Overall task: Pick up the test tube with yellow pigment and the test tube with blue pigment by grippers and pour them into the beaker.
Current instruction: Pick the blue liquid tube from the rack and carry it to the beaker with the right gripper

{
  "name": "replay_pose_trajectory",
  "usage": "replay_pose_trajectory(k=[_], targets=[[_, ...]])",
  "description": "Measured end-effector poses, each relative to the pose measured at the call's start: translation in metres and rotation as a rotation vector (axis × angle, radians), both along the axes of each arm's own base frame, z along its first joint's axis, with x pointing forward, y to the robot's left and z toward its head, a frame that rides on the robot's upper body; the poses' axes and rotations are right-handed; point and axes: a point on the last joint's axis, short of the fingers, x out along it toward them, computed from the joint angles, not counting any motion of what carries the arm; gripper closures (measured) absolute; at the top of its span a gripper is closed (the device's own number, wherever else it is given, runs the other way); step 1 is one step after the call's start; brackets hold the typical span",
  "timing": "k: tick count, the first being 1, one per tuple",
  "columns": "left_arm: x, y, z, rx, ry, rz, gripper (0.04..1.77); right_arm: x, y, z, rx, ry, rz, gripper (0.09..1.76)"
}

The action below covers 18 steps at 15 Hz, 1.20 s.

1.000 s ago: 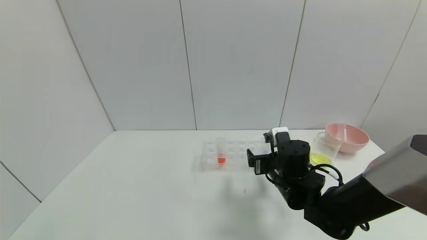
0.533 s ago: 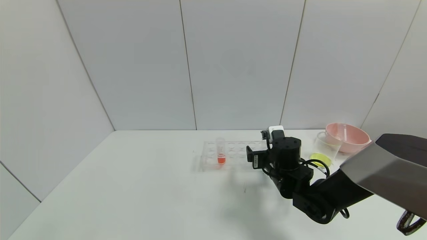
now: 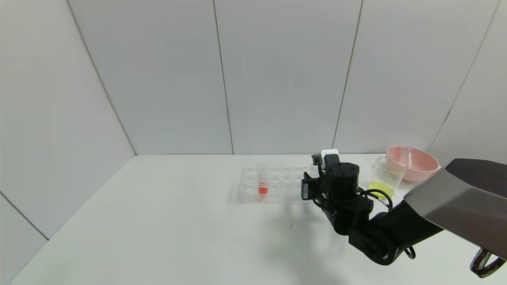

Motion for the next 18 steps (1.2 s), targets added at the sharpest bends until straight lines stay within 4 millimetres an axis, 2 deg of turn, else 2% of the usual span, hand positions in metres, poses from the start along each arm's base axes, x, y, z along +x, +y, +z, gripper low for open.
replay_pose_trajectory(k=[1, 8, 15, 18], targets=[[0.0, 0.0, 0.0, 0.0, 0.0, 0.0, 0.05, 0.0, 0.0, 0.0, 0.003, -0.005, -0.002, 1.35], [0.0, 0.0, 0.0, 0.0, 0.0, 0.0, 0.05, -0.003, -0.002, 0.007, -0.013, -0.022, 0.004, 1.35], [0.0, 0.0, 0.0, 0.0, 0.0, 0.0, 0.05, -0.014, -0.003, 0.05, -0.043, -0.13, 0.031, 1.35], [0.0, 0.0, 0.0, 0.0, 0.0, 0.0, 0.05, -0.016, -0.003, 0.057, -0.036, -0.145, 0.033, 1.35]])
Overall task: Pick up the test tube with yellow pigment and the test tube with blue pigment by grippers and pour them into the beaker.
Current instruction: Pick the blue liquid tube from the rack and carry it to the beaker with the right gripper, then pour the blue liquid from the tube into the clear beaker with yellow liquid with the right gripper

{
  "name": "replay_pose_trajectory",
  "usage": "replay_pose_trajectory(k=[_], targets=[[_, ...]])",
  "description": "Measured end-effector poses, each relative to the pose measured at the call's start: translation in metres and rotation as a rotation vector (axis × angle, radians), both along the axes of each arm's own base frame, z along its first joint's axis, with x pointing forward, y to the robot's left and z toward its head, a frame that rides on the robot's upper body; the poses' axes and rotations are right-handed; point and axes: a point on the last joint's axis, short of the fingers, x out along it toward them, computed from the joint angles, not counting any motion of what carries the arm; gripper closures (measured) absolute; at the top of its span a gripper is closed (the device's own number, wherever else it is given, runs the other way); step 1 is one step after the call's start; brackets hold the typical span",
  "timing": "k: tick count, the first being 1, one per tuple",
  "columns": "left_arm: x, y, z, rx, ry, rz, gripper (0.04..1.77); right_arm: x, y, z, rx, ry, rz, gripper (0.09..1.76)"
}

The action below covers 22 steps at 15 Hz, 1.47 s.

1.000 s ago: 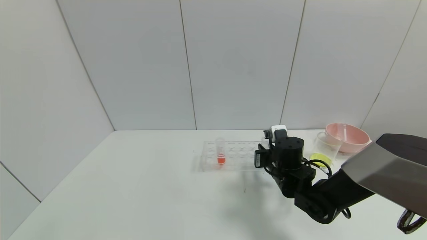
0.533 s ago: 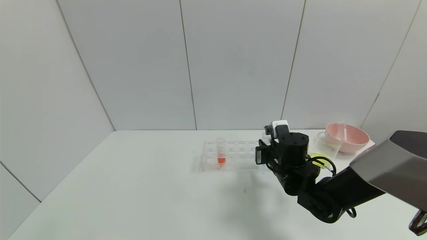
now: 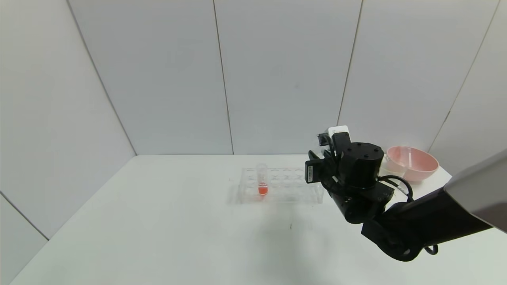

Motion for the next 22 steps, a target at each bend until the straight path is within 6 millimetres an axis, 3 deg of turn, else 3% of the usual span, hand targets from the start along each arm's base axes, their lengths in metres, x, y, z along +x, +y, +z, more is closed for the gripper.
replay_pose_trajectory(k=[6, 9, 14, 19, 22], targets=[[0.0, 0.0, 0.0, 0.0, 0.0, 0.0, 0.05, -0.003, -0.005, 0.004, 0.002, 0.002, 0.019, 1.35], [0.0, 0.0, 0.0, 0.0, 0.0, 0.0, 0.05, -0.016, -0.026, 0.003, -0.027, 0.054, 0.186, 1.35], [0.0, 0.0, 0.0, 0.0, 0.001, 0.0, 0.05, -0.034, -0.119, 0.018, -0.062, 0.135, 0.35, 1.35], [0.0, 0.0, 0.0, 0.0, 0.0, 0.0, 0.05, -0.056, -0.234, 0.033, -0.135, 0.197, 0.337, 1.35], [0.0, 0.0, 0.0, 0.0, 0.0, 0.0, 0.05, -0.072, -0.288, 0.042, -0.204, 0.288, 0.322, 1.35]])
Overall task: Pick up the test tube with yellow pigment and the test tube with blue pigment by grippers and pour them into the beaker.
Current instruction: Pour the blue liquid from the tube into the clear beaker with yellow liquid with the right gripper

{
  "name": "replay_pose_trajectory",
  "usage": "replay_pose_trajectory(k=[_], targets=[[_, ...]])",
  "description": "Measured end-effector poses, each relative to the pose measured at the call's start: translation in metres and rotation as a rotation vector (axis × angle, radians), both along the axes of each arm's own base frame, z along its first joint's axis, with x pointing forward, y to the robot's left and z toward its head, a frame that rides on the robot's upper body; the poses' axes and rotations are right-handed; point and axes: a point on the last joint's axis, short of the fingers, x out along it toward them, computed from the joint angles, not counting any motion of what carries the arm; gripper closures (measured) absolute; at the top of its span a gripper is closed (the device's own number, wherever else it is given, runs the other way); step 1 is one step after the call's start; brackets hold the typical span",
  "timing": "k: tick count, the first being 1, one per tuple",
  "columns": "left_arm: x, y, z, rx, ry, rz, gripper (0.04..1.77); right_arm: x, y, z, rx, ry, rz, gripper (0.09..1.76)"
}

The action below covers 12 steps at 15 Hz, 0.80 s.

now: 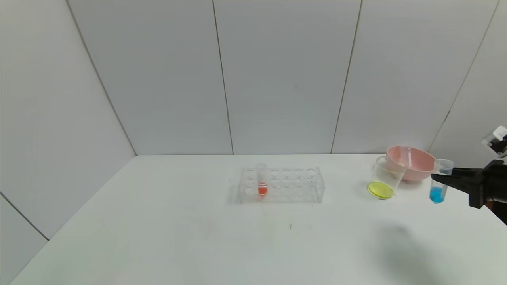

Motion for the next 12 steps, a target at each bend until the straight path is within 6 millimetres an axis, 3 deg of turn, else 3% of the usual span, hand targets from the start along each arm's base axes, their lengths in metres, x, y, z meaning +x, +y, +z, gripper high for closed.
replay_pose_trajectory(k=[5, 12], targets=[[0.0, 0.0, 0.0, 0.0, 0.0, 0.0, 0.05, 0.001, -0.035, 0.03, -0.127, 0.078, 0.059, 1.35], [0.0, 0.0, 0.0, 0.0, 0.0, 0.0, 0.05, 0.048, -0.044, 0.056, -0.169, 0.147, 0.108, 1.35]])
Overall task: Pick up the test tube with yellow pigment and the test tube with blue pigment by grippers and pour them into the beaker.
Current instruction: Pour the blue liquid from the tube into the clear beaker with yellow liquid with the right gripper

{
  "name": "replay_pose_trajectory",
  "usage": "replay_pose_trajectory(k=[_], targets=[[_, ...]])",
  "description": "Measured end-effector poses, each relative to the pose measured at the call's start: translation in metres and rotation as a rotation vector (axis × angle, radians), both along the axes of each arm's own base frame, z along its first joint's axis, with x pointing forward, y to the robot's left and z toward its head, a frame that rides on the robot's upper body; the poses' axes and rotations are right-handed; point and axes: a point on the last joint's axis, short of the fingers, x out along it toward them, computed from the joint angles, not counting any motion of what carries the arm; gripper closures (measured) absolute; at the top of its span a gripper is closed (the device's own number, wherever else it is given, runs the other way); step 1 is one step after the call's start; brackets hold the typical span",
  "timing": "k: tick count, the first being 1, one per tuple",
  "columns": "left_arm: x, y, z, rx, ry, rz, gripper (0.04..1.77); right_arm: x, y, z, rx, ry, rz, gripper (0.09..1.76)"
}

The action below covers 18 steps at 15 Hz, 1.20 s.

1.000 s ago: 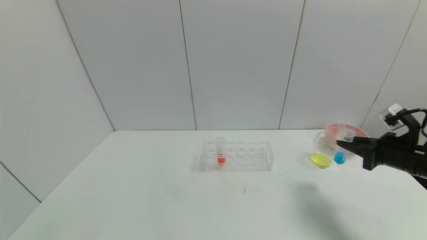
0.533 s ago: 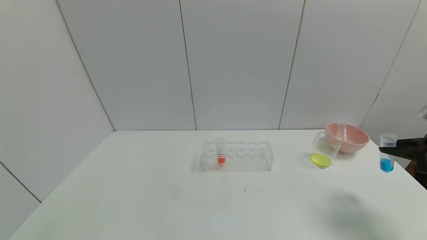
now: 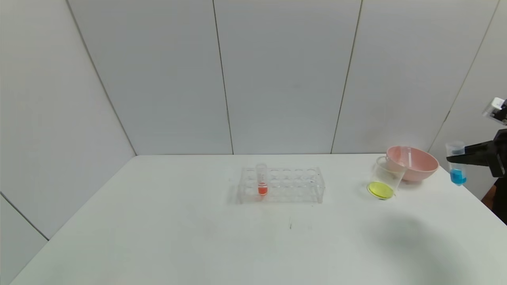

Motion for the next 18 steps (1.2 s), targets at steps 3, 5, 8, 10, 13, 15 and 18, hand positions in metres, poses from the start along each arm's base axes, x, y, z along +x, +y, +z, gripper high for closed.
replay_pose_trajectory(k=[3, 5, 8, 10, 13, 15, 18], targets=[[0.0, 0.0, 0.0, 0.0, 0.0, 0.0, 0.05, 0.026, 0.006, 0.011, -0.07, 0.075, 0.0, 1.35], [0.0, 0.0, 0.0, 0.0, 0.0, 0.0, 0.05, 0.044, 0.012, 0.016, -0.133, 0.121, -0.004, 1.35], [0.0, 0.0, 0.0, 0.0, 0.0, 0.0, 0.05, 0.073, 0.027, 0.002, -0.292, 0.194, -0.003, 1.35], [0.0, 0.0, 0.0, 0.0, 0.0, 0.0, 0.05, 0.085, 0.038, -0.008, -0.307, 0.201, 0.024, 1.35], [0.0, 0.0, 0.0, 0.0, 0.0, 0.0, 0.05, 0.094, 0.047, -0.014, -0.376, 0.212, 0.0, 1.35], [0.0, 0.0, 0.0, 0.0, 0.0, 0.0, 0.05, 0.097, 0.053, -0.014, -0.413, 0.199, -0.014, 1.35], [0.0, 0.0, 0.0, 0.0, 0.0, 0.0, 0.05, 0.096, 0.059, -0.011, -0.443, 0.196, -0.023, 1.35]])
